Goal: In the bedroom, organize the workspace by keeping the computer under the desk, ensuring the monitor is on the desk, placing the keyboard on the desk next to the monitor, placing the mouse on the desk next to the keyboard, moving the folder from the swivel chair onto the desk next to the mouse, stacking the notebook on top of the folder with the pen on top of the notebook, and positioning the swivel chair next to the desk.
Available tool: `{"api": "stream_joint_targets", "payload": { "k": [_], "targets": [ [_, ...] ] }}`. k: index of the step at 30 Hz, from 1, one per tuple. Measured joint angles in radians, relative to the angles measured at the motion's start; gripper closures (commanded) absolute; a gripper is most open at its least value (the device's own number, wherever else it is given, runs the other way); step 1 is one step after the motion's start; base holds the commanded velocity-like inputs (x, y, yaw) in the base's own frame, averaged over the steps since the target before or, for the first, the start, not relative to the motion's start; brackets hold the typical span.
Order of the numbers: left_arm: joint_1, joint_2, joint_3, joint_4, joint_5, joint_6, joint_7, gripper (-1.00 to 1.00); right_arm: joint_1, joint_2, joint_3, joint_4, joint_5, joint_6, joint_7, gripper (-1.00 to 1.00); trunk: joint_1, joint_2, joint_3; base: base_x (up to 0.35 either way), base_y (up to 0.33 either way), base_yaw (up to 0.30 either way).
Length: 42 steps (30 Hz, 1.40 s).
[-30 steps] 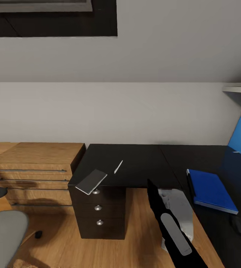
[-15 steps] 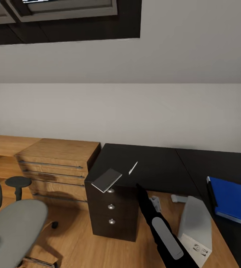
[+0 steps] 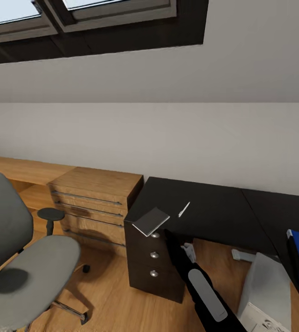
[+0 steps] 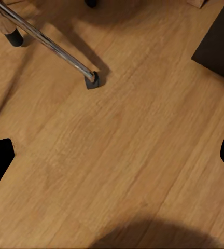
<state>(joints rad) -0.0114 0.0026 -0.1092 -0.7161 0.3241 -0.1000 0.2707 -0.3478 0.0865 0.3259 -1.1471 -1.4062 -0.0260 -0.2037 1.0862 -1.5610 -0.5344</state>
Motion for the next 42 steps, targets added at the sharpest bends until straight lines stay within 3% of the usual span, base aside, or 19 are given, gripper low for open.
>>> {"api": "stream_joint_targets", "payload": {
  "k": [11,21,32,42],
  "targets": [
    [0.000,0.000,0.000,-0.008,-0.001,-0.001,0.002,-1.00,0.000,0.000,-0.003,-0.006,-0.008,0.069,0.016,-1.00,0.042,-0.077,-0.034,0.000,0.000,0.139],
    [0.000,0.000,0.000,-0.010,-0.001,-0.011,0.001,-1.00,0.000,-0.001,-0.008,-0.004,-0.062,0.069,0.047,-1.00,0.081,-0.147,-0.066,0.000,0.000,0.005],
    [0.000,0.000,0.000,-0.013,0.000,-0.050,0.001,-1.00,0.000,-0.001,-0.006,-0.006,-0.064,0.063,0.052,-1.00,0.123,-0.224,-0.100,0.000,0.000,0.000],
    [0.007,0.001,-0.003,-0.072,0.000,-0.052,0.001,-1.00,0.000,-0.002,-0.009,-0.007,-0.064,0.062,0.053,-1.00,0.161,-0.294,-0.132,0.000,0.000,0.000]
  ]
}}
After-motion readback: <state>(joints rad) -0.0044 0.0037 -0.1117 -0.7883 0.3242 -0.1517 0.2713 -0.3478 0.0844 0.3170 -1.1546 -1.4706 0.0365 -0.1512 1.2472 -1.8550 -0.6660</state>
